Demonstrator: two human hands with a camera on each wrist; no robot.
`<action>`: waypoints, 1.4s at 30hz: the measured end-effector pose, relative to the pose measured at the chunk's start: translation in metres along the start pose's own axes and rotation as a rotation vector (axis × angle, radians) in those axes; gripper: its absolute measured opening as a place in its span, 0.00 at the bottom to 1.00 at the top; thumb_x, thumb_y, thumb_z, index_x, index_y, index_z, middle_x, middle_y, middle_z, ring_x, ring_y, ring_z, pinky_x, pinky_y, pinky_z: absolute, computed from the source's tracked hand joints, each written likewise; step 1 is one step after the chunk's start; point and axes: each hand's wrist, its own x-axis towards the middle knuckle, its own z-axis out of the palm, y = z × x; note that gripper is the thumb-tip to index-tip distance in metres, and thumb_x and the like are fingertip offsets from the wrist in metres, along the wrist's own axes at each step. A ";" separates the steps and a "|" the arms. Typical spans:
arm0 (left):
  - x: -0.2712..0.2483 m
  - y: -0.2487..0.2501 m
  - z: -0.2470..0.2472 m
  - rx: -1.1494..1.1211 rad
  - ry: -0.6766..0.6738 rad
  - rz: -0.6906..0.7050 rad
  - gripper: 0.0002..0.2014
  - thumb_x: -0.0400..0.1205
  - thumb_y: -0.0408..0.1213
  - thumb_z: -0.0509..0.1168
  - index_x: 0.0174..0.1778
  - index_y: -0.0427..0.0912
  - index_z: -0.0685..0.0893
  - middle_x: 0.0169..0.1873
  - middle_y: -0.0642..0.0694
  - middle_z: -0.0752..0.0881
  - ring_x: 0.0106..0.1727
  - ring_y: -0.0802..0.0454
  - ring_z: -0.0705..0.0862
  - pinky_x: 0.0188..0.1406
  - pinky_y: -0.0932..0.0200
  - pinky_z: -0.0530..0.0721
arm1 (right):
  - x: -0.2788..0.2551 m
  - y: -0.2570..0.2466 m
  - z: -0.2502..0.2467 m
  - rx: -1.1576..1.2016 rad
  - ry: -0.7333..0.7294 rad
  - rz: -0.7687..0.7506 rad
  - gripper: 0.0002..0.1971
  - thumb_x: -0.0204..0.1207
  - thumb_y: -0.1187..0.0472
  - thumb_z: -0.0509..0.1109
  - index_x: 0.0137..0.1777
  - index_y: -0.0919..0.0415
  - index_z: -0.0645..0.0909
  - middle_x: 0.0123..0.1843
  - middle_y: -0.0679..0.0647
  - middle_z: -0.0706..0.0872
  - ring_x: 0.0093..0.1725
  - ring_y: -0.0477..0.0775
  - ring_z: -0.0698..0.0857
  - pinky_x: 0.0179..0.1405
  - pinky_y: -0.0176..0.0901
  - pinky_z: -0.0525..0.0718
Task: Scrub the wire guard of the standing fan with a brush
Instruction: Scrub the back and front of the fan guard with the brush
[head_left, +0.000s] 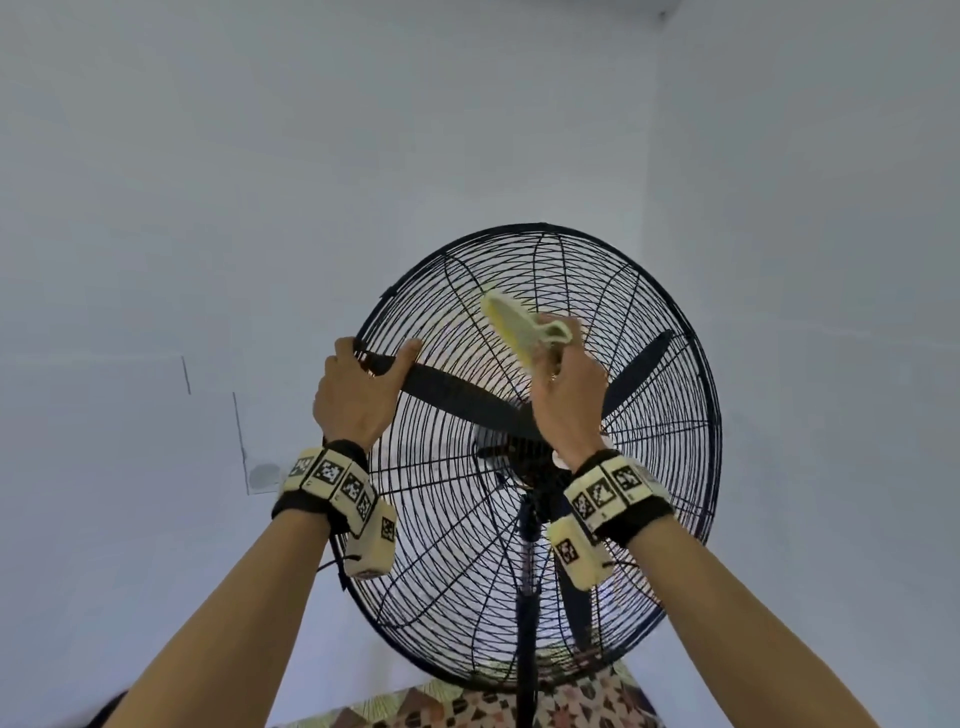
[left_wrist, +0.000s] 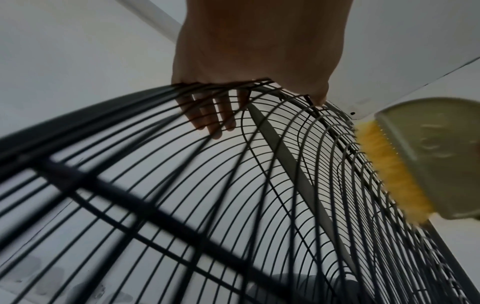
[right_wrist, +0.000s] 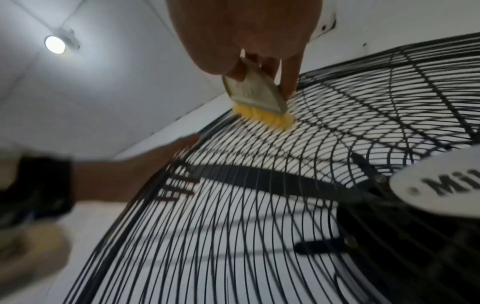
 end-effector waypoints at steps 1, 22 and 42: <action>0.000 0.001 0.000 0.007 0.003 -0.005 0.48 0.73 0.84 0.57 0.74 0.45 0.73 0.61 0.43 0.84 0.61 0.38 0.85 0.61 0.42 0.80 | -0.009 0.000 0.004 -0.014 -0.058 -0.016 0.09 0.89 0.60 0.66 0.66 0.58 0.80 0.42 0.47 0.87 0.25 0.40 0.81 0.18 0.29 0.77; -0.005 0.022 0.005 0.105 0.030 -0.085 0.49 0.79 0.77 0.57 0.80 0.36 0.70 0.75 0.37 0.75 0.76 0.33 0.72 0.74 0.30 0.68 | -0.007 0.012 -0.021 0.078 -0.269 -0.010 0.22 0.89 0.60 0.66 0.80 0.43 0.76 0.56 0.55 0.92 0.37 0.50 0.91 0.23 0.42 0.88; -0.011 0.022 0.010 0.236 0.074 -0.025 0.62 0.69 0.88 0.55 0.79 0.33 0.68 0.73 0.35 0.75 0.73 0.31 0.74 0.71 0.30 0.73 | -0.057 0.016 -0.025 -0.070 -0.398 -0.057 0.13 0.80 0.74 0.72 0.54 0.54 0.88 0.74 0.54 0.84 0.34 0.39 0.86 0.27 0.16 0.76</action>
